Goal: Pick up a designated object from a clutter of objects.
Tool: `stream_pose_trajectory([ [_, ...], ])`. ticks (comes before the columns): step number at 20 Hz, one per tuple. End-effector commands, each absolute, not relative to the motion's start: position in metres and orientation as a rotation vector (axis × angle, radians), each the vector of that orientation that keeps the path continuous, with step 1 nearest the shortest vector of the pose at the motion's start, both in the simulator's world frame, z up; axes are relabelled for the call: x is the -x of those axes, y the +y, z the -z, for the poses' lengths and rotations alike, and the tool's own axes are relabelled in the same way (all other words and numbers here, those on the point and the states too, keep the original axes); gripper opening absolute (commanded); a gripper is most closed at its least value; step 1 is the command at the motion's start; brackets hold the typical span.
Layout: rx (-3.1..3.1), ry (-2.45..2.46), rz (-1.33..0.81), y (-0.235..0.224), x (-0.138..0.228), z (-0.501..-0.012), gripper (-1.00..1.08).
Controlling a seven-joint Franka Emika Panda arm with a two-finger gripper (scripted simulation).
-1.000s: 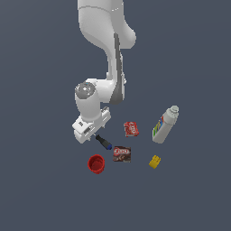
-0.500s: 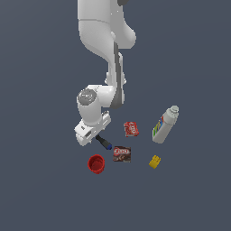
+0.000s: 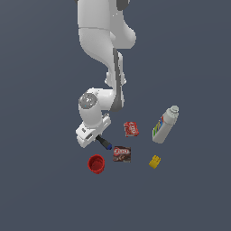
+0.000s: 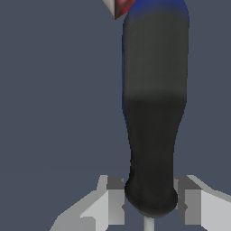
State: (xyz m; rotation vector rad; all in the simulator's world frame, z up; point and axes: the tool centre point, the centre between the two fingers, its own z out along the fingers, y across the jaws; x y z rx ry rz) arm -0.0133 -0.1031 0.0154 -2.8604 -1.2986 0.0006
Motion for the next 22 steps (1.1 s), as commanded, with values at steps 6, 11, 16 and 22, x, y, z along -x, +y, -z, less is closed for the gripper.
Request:
stream_pose_trajectory([
  [6, 2.86, -1.299, 0.0, -0.103, 0.013, -0.015, -1.0],
  [11, 2.86, -1.299, 0.0, -0.103, 0.013, -0.017, -1.0],
  [16, 2.86, -1.299, 0.0, -0.102, 0.014, -0.03, -1.0],
  [22, 2.86, -1.299, 0.0, -0.098, 0.016, -0.062, -1.0],
])
